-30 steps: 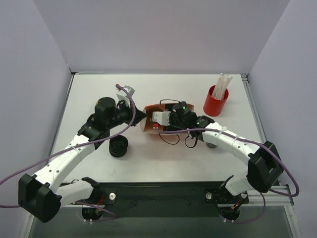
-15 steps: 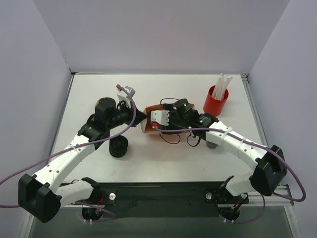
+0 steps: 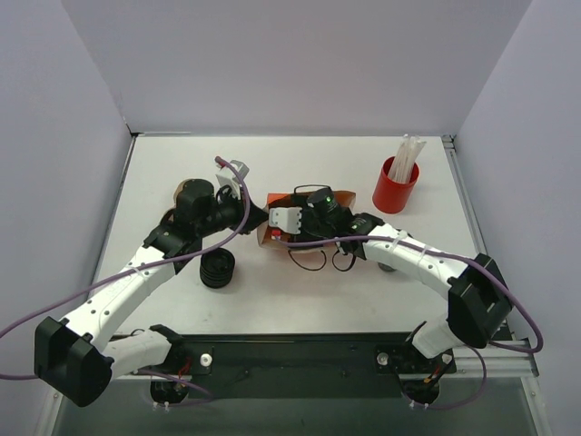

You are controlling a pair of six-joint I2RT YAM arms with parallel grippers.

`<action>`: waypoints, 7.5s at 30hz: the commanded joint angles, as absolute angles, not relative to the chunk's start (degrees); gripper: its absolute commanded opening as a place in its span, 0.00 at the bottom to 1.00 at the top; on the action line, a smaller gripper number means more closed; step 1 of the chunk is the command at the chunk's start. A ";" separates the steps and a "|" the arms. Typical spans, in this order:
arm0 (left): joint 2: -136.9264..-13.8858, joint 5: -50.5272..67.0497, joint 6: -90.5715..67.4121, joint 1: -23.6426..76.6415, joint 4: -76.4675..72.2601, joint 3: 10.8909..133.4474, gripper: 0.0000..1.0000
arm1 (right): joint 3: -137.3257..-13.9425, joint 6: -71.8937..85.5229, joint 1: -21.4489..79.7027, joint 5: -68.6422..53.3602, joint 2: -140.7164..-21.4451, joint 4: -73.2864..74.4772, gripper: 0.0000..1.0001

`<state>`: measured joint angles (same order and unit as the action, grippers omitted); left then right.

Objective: Pack the takeout coffee

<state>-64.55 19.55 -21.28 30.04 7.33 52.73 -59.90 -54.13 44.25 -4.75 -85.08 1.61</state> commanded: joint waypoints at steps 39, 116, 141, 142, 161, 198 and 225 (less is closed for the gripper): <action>-65.74 21.36 -24.87 30.41 8.61 53.79 0.00 | -54.50 -60.20 42.36 2.19 -84.91 -7.11 0.42; -67.85 19.51 -26.81 30.67 7.12 53.17 0.00 | -52.91 -60.91 36.56 1.05 -89.73 -6.77 0.42; -71.54 16.53 -28.92 30.67 13.53 60.11 0.00 | -54.57 -58.80 35.77 0.44 -89.47 -6.95 0.64; -72.15 16.09 -28.74 30.67 14.32 61.16 0.00 | -55.02 -58.71 35.77 0.44 -89.12 -6.51 0.69; -78.66 11.42 -28.04 30.59 29.62 73.91 0.00 | -66.00 -54.14 35.60 0.44 -86.92 4.57 0.99; -82.09 12.83 -27.51 30.50 32.43 79.19 0.00 | -74.26 -52.03 35.68 -4.39 -87.19 13.80 1.00; -87.80 11.78 -29.53 29.97 41.13 91.84 0.16 | -80.24 -47.29 35.68 -7.82 -85.60 16.35 0.85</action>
<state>-86.48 12.97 -29.69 30.61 38.79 86.76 -76.42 -49.01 35.97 -6.48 -87.22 15.73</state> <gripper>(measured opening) 0.126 0.855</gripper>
